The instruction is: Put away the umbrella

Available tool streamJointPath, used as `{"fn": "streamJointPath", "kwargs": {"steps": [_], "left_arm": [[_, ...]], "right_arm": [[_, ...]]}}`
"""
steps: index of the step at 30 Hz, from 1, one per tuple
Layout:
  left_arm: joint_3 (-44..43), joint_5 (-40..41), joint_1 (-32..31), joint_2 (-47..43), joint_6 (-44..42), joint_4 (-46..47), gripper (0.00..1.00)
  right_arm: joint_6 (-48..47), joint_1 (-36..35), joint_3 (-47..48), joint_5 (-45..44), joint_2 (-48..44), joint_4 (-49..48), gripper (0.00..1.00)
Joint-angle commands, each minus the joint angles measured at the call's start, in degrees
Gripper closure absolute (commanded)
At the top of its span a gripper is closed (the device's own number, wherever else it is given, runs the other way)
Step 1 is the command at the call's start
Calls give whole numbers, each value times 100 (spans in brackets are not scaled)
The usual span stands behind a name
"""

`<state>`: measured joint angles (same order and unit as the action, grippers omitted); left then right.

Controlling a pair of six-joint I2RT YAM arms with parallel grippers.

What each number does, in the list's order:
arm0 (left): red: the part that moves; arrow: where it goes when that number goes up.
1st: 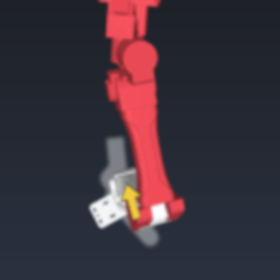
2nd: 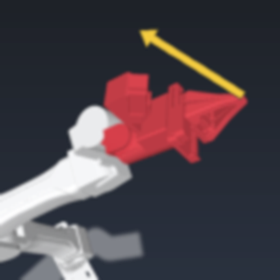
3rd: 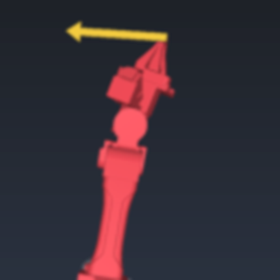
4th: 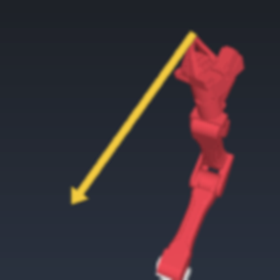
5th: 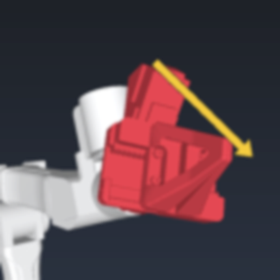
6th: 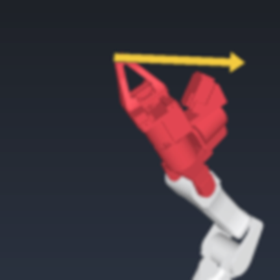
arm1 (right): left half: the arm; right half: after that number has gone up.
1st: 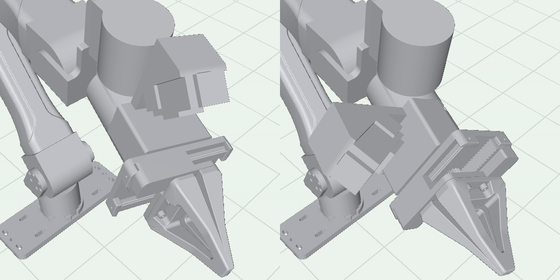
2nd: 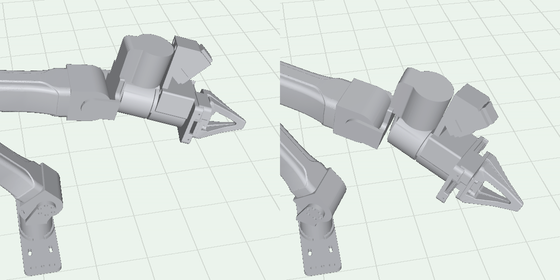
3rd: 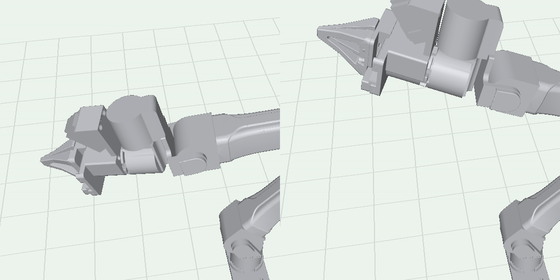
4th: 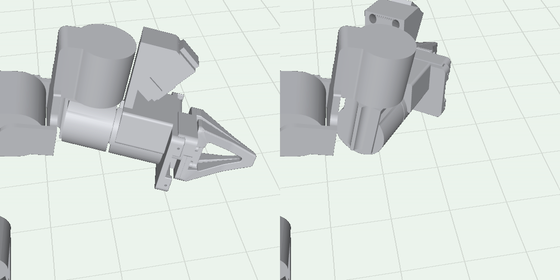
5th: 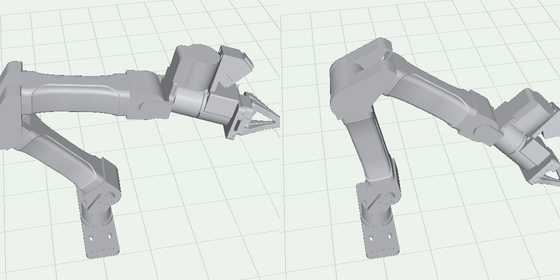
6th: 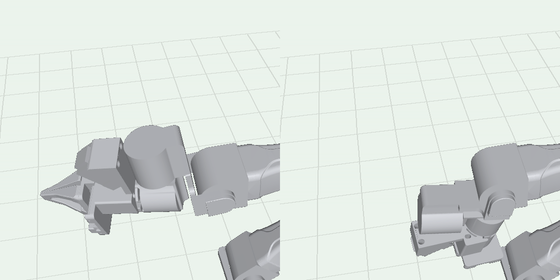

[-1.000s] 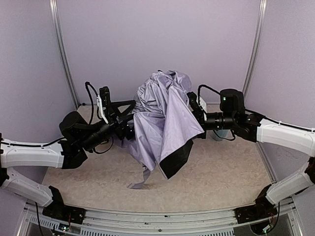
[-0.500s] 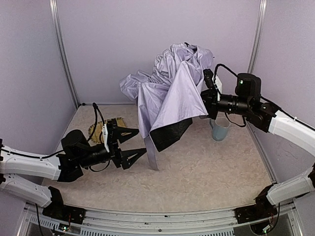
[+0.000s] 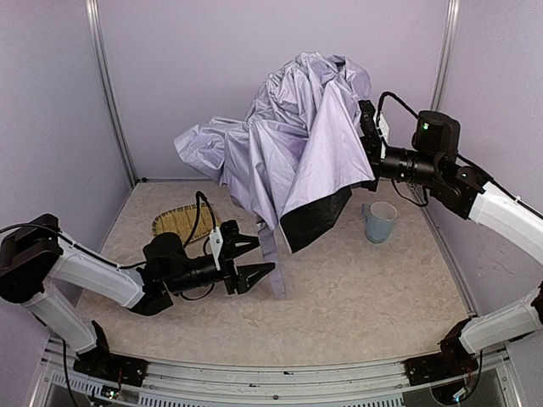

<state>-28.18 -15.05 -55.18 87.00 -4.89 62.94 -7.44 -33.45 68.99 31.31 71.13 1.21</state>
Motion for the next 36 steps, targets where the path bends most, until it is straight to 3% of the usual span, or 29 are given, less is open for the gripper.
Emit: {"fn": "streamJointPath", "kwargs": {"steps": [1, 2, 4, 6, 14, 20, 28, 32, 36], "left_arm": [[-261, -131, -129, 273, 110, 416, 39], [-285, -155, -141, 311, 104, 408, 49], [-291, -138, -149, 315, 119, 396, 79], [-250, -137, -151, 225, 112, 330, 100], [-244, 780, 237, -259, -742, -1096, 100], [-1032, 790, 1131, 539, -1251, -1407, 100], [-2892, 103, 1762, 1756, -1914, -2126, 100], [-3455, -162, 1992, 2117, -2052, -2195, 100], [-3866, -342, 2011, 2399, -2276, -2343, 100]], "right_arm": [[-15, 32, 255, 59, -156, -201, 100], [-20, 30, 261, 53, -165, -183, 100], [-51, 35, 266, 5, -177, -132, 100], [-123, 40, 264, -117, -206, -34, 100], [-823, 76, 351, -354, -568, 704, 100], [-1226, -257, 102, 241, -889, 892, 100], [-2317, -2167, -776, -1384, -878, 1803, 100], [-2482, -2689, -1456, -2191, -763, 2033, 100], [-2644, -3043, -2184, -2607, -515, 1643, 100]]}}
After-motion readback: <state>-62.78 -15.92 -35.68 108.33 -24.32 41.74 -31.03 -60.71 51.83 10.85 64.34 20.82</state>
